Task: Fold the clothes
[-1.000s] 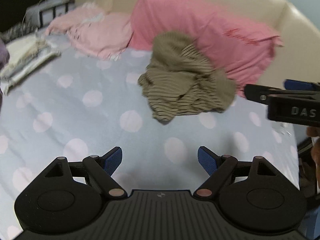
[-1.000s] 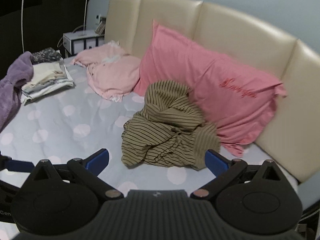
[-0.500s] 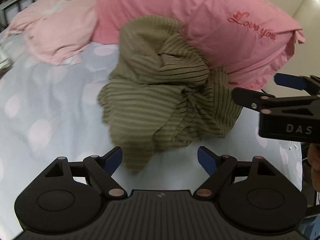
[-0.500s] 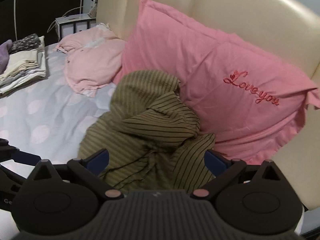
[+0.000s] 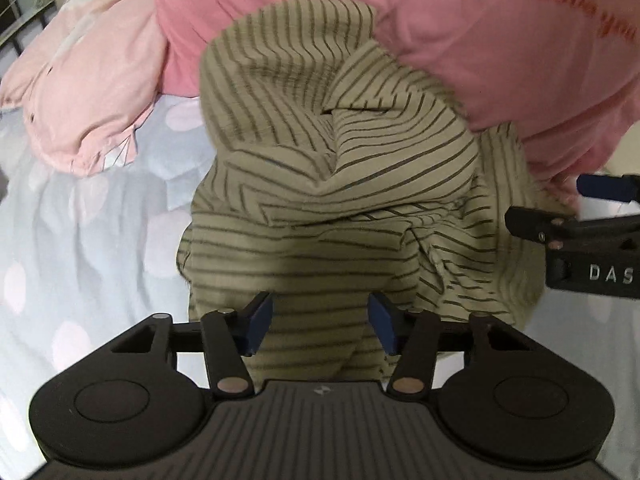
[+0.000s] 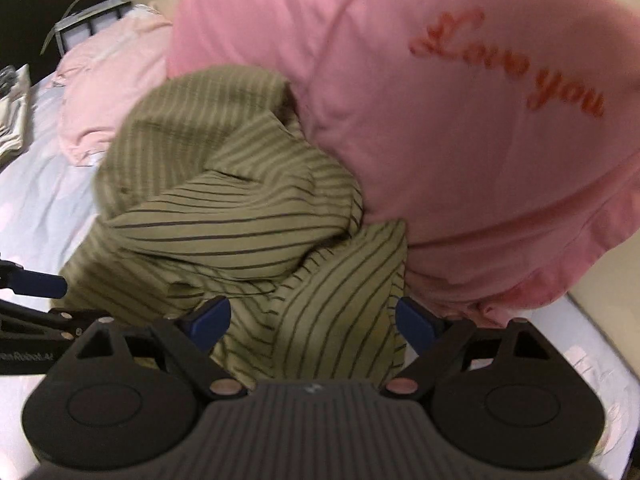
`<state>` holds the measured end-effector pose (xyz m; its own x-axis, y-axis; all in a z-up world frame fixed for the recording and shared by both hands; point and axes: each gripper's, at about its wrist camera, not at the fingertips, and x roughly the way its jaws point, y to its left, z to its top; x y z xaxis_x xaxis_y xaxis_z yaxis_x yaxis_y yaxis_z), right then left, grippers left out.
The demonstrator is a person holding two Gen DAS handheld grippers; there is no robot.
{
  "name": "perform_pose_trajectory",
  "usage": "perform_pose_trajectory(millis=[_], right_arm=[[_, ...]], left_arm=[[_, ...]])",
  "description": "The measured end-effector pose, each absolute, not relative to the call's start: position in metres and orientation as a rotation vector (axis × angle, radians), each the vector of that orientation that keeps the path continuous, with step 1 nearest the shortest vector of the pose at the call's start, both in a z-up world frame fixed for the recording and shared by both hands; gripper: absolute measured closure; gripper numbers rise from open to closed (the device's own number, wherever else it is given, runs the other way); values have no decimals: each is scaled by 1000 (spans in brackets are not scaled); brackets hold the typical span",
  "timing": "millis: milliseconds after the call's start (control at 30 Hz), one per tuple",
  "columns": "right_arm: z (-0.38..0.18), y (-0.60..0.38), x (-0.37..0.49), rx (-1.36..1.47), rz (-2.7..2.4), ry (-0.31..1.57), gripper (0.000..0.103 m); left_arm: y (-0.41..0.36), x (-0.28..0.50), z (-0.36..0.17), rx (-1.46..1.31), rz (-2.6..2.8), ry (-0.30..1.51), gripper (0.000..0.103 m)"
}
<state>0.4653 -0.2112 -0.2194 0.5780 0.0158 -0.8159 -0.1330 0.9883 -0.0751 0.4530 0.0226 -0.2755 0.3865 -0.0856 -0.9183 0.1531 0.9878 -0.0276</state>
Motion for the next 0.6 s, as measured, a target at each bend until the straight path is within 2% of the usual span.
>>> perform_pose_trajectory(millis=[100, 167, 200, 233, 267, 300, 333, 367, 433, 600], right_arm=[[-233, -216, 477, -113, 91, 1001, 13], [-245, -216, 486, -106, 102, 1052, 14], [-252, -217, 490, -102, 110, 1076, 18], [-257, -217, 492, -99, 114, 1098, 35], [-262, -217, 494, -97, 115, 1120, 53], [-267, -218, 496, -90, 114, 1136, 61], [-268, -219, 496, -80, 114, 1139, 78], [-268, -221, 494, -68, 115, 1138, 90], [-265, -222, 489, -63, 122, 1124, 99], [-251, -225, 471, -40, 147, 1075, 101]], left_arm=[[12, 465, -286, 113, -148, 1213, 53], [9, 470, -293, 123, -137, 1254, 67], [10, 472, -296, 123, -130, 1273, 83], [10, 474, -299, 118, -124, 1290, 89], [14, 477, -300, 93, -120, 1298, 90], [18, 480, -302, 69, -118, 1307, 95], [21, 482, -304, 50, -127, 1314, 103], [23, 483, -306, 34, -135, 1318, 103], [26, 479, -303, 39, -150, 1292, 103], [43, 457, -291, -7, -145, 1225, 103]])
